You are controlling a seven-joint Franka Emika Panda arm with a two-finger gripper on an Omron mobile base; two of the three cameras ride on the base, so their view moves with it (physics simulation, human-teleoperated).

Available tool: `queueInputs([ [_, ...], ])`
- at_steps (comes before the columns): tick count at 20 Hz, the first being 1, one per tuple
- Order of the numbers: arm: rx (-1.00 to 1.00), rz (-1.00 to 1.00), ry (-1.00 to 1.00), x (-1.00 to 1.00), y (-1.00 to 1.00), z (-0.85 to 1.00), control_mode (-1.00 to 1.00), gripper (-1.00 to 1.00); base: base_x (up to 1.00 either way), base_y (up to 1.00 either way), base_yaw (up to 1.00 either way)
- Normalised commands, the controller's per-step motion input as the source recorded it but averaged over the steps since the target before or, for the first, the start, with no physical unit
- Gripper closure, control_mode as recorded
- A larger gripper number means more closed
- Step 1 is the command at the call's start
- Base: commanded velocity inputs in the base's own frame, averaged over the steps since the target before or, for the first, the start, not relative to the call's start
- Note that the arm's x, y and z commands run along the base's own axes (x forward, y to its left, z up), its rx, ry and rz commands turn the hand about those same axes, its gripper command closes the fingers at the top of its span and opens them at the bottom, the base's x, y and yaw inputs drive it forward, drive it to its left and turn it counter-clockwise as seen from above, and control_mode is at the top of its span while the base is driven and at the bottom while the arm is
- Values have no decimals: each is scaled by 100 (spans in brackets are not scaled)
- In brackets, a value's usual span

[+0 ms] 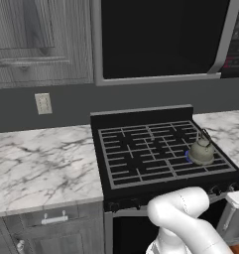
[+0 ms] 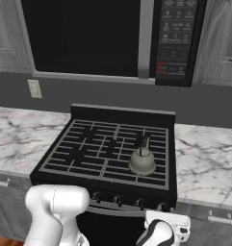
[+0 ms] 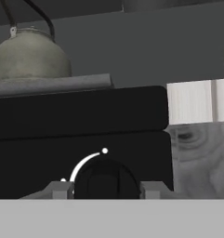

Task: The kettle is done boiling. Turn off the stove, then wait for 300 timesteps before moving the kettle to the dining table.

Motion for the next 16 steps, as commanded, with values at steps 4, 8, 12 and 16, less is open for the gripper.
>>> queueInputs([
  [4, 20, -4, 6, -6, -14, -2, -100, 100, 0, 0, 0],
  [8, 36, -4, 12, 0, -19, -1, -100, 100, 0, 0, 0],
  [12, 37, -6, 11, 0, -13, -10, -100, 100, 0, 0, 0],
  [16, 32, -8, 9, 0, -7, -13, -100, 100, 0, 0, 0],
])
